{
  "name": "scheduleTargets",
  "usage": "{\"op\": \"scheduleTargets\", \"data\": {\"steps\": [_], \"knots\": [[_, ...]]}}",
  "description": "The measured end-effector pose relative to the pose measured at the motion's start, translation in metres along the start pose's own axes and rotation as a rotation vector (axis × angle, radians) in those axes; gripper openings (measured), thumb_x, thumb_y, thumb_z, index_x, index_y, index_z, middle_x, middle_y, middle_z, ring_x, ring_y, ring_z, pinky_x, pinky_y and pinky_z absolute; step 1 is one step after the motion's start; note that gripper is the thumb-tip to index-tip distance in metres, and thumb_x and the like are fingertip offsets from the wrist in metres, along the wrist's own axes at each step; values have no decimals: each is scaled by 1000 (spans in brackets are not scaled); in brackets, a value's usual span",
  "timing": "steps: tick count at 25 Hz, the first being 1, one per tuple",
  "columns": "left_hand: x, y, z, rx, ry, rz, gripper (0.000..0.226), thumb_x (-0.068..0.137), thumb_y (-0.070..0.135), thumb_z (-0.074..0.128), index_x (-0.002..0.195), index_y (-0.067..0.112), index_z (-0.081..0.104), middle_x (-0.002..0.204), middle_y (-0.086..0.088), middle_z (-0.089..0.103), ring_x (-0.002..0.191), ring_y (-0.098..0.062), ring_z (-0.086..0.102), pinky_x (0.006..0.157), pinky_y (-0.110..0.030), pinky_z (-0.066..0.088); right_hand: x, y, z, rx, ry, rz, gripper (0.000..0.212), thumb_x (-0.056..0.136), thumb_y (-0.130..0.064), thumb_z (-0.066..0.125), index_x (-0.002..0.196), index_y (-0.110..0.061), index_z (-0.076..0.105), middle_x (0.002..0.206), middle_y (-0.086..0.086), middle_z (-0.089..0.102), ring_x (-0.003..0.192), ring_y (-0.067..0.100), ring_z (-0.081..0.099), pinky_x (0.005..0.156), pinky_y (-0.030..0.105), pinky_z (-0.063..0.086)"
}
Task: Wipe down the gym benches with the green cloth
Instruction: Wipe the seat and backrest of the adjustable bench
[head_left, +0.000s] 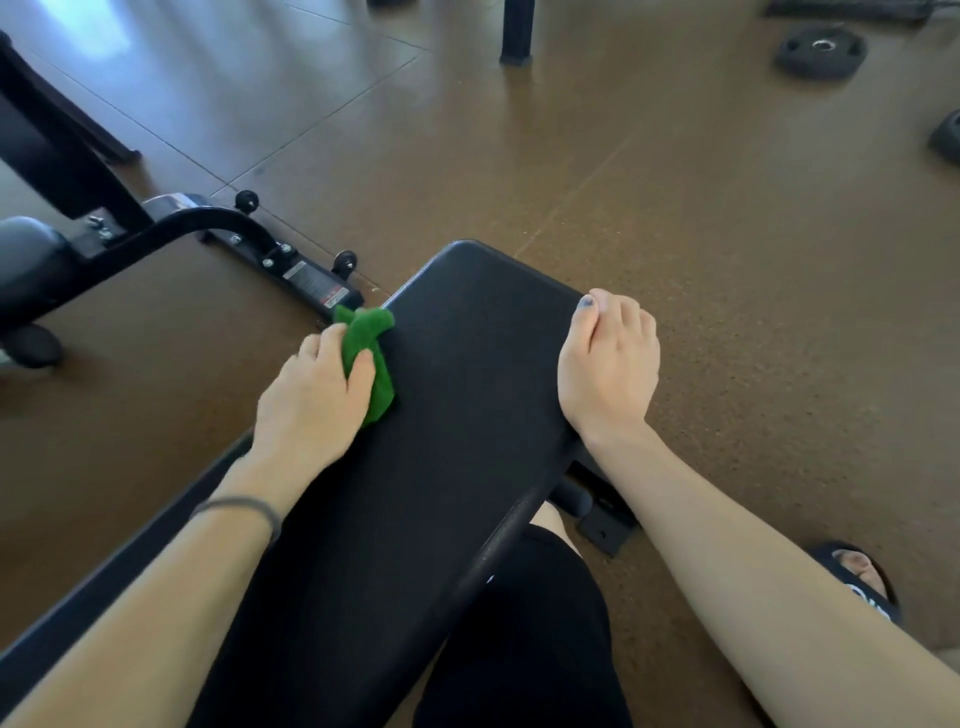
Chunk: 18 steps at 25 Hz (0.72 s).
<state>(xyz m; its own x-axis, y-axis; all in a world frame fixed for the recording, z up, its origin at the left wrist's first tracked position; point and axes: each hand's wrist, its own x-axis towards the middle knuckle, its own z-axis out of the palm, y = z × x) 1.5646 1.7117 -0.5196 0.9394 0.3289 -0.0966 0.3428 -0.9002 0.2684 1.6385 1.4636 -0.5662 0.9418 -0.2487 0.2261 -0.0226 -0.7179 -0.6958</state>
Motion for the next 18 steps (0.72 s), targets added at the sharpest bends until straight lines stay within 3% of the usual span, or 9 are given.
{"op": "scheduleTargets", "data": {"steps": [4, 9, 11, 15, 18], "knots": [[-47, -25, 6, 88, 81, 4, 56, 105, 35, 44, 154, 7, 40, 156, -14, 43, 143, -34, 39, 116, -49, 36, 1, 0, 5, -8, 26, -4, 67, 101, -43, 14, 129, -12, 65, 130, 3, 66, 123, 24, 54, 111, 40, 37], [61, 47, 14, -40, 19, -39, 41, 107, 40, 35, 133, 11, 49, 137, -14, 55, 124, -39, 54, 97, -50, 42, 0, -4, 2, -2, 24, 5, 69, 99, -47, 14, 131, -14, 66, 133, 4, 65, 124, 24, 54, 109, 41, 40], [72, 58, 19, -5, 26, -19, 46, 107, 41, 32, 140, 11, 45, 142, -13, 51, 127, -38, 51, 99, -50, 42, 1, -3, 0, -14, -4, 8, 76, 97, -48, 8, 135, -15, 64, 137, 4, 63, 127, 24, 52, 113, 40, 37], [-40, 18, 21, 104, 82, 281, 65, 102, 43, 27, 155, 8, 39, 161, -10, 39, 149, -32, 35, 124, -43, 25, -2, 2, 1, 6, -12, -20, 75, 98, -46, 8, 139, -11, 61, 140, 5, 62, 132, 24, 51, 117, 42, 34], [-83, 13, 25, 98, -3, 301, 68, 100, 47, 25, 160, 14, 33, 167, -1, 28, 156, -23, 21, 126, -38, 11, -3, -3, -2, 40, -15, 40, 74, 96, -50, 12, 139, -13, 60, 141, 3, 61, 134, 21, 49, 118, 41, 33]]}}
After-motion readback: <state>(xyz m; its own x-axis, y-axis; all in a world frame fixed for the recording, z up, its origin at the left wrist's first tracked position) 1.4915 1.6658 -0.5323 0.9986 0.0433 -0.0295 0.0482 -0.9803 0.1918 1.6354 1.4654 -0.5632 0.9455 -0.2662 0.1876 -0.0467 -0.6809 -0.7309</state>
